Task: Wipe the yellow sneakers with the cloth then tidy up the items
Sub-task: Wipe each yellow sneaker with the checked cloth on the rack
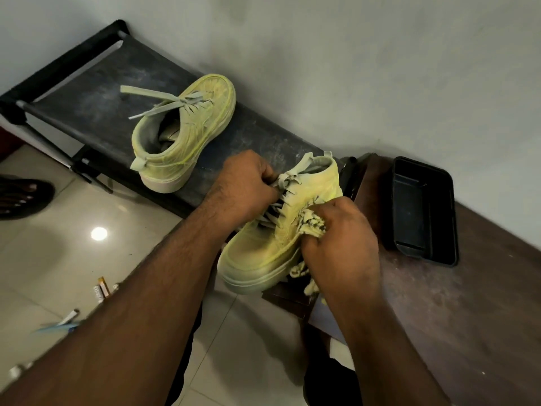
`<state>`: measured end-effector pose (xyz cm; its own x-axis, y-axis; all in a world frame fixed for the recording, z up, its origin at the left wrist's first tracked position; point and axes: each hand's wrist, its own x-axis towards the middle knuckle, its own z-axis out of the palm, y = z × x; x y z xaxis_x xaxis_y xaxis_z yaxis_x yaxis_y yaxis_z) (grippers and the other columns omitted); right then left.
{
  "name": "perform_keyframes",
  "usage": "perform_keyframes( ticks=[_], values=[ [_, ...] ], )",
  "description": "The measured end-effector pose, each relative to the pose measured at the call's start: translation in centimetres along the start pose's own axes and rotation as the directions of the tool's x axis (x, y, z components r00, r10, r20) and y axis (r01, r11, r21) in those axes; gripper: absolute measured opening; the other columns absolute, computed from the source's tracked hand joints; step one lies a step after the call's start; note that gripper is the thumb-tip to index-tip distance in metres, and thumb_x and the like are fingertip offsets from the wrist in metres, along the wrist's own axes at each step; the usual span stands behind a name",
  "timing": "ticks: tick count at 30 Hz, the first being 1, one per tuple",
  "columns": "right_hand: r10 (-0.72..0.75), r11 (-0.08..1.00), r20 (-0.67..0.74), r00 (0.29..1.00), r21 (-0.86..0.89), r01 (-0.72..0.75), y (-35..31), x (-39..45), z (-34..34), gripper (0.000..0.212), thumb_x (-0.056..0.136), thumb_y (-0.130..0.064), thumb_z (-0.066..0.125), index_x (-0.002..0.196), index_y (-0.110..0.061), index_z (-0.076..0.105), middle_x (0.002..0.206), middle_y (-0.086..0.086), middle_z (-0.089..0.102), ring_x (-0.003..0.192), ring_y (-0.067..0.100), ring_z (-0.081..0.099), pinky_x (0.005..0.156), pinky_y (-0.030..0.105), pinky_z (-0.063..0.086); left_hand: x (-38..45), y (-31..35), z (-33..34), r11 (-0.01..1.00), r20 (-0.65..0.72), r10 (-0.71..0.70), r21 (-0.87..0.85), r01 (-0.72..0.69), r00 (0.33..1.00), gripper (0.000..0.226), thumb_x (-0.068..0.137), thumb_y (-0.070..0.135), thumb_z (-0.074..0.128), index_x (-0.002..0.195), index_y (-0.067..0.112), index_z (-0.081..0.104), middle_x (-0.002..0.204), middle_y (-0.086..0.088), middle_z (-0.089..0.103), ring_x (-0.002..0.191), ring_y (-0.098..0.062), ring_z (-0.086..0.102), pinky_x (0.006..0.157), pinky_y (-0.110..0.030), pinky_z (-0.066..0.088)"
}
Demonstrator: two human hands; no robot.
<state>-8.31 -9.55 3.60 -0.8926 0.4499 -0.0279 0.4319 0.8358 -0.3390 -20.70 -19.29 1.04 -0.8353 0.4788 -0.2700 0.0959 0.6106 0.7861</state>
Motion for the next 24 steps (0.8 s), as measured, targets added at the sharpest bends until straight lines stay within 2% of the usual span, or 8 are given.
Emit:
perform_keyframes(
  ticks=[3, 6, 10, 13, 17, 21, 24],
  values=[
    [-0.014, 1.000, 0.083, 0.996, 0.019, 0.013, -0.8, -2.0, -0.2, 0.034, 0.075, -0.011, 0.062, 0.108, -0.015, 0.068, 0.099, -0.002, 0.054, 0.091, 0.018, 0.053, 0.077, 0.032, 0.048, 0.0, 0.0, -0.1, 1.000, 0.011, -0.006, 0.002, 0.006, 1.000, 0.003, 0.077, 0.018, 0.077, 0.078, 0.015, 0.077, 0.070, 0.000, 0.072, 0.063, -0.012, 0.068, 0.049, -0.017, 0.045],
    [0.005, 1.000, 0.040, 0.999, -0.025, -0.004, -0.1, -1.8, -0.3, 0.038, 0.078, -0.012, 0.063, 0.116, -0.017, 0.066, 0.104, -0.003, 0.055, 0.096, 0.015, 0.049, 0.081, 0.029, 0.045, 0.0, 0.1, -0.1, 0.999, 0.040, 0.013, 0.034, -0.014, 0.999, 0.003, 0.078, 0.017, 0.077, 0.077, 0.013, 0.077, 0.072, -0.002, 0.072, 0.066, -0.014, 0.068, 0.052, -0.020, 0.050],
    [0.004, 0.995, -0.028, 1.000, -0.096, -0.006, 1.1, 0.6, 0.3, 0.038, 0.067, -0.004, 0.068, 0.105, -0.010, 0.070, 0.098, 0.005, 0.061, 0.089, 0.026, 0.052, 0.076, 0.040, 0.049, 0.0, 0.1, -0.1, 0.999, 0.021, 0.020, 0.041, -0.020, 1.000, 0.006, 0.079, 0.018, 0.077, 0.077, 0.013, 0.076, 0.070, -0.003, 0.071, 0.062, -0.013, 0.066, 0.049, -0.021, 0.048],
    [-0.058, 0.994, 0.000, 0.998, -0.096, 0.058, 1.0, -0.3, 0.6, 0.042, 0.062, 0.001, 0.071, 0.101, -0.012, 0.072, 0.093, 0.002, 0.061, 0.082, 0.025, 0.052, 0.067, 0.039, 0.051, 0.1, 0.0, -0.2, 0.999, 0.020, 0.000, 0.032, -0.001, 1.000, 0.003, 0.078, 0.017, 0.077, 0.077, 0.014, 0.076, 0.069, 0.001, 0.069, 0.060, -0.009, 0.063, 0.047, -0.014, 0.040],
    [-0.195, 0.979, -0.003, 0.981, -0.057, 0.194, 1.3, -2.3, 0.5, 0.050, 0.054, 0.004, 0.073, 0.100, -0.014, 0.072, 0.092, -0.002, 0.063, 0.078, 0.021, 0.051, 0.062, 0.035, 0.050, 0.0, 0.1, -0.3, 0.999, 0.037, -0.004, 0.033, 0.002, 0.999, 0.005, 0.078, 0.014, 0.077, 0.075, 0.017, 0.075, 0.067, 0.003, 0.067, 0.058, -0.005, 0.061, 0.047, -0.014, 0.040],
    [-0.109, 0.991, -0.055, 0.993, -0.086, 0.104, 2.2, -0.1, 0.8, 0.045, 0.061, 0.003, 0.072, 0.103, -0.014, 0.072, 0.097, -0.001, 0.065, 0.082, 0.023, 0.052, 0.068, 0.039, 0.050, -0.1, 0.3, -0.2, 0.998, 0.049, 0.016, 0.065, -0.019, 0.999, 0.028, 0.077, 0.014, 0.077, 0.055, 0.025, 0.063, 0.057, 0.006, 0.060, 0.047, -0.002, 0.052, 0.040, -0.008, 0.033],
    [-0.080, 0.994, -0.079, 0.994, -0.076, 0.074, 2.1, 0.9, 1.0, 0.045, 0.060, 0.004, 0.072, 0.103, -0.013, 0.072, 0.099, 0.000, 0.066, 0.082, 0.024, 0.051, 0.069, 0.037, 0.049, 0.1, 0.1, -0.1, 0.998, 0.024, 0.007, 0.057, -0.009, 1.000, 0.009, 0.077, 0.015, 0.077, 0.069, 0.018, 0.074, 0.066, 0.001, 0.068, 0.056, -0.008, 0.061, 0.042, -0.010, 0.036]
  ],
)
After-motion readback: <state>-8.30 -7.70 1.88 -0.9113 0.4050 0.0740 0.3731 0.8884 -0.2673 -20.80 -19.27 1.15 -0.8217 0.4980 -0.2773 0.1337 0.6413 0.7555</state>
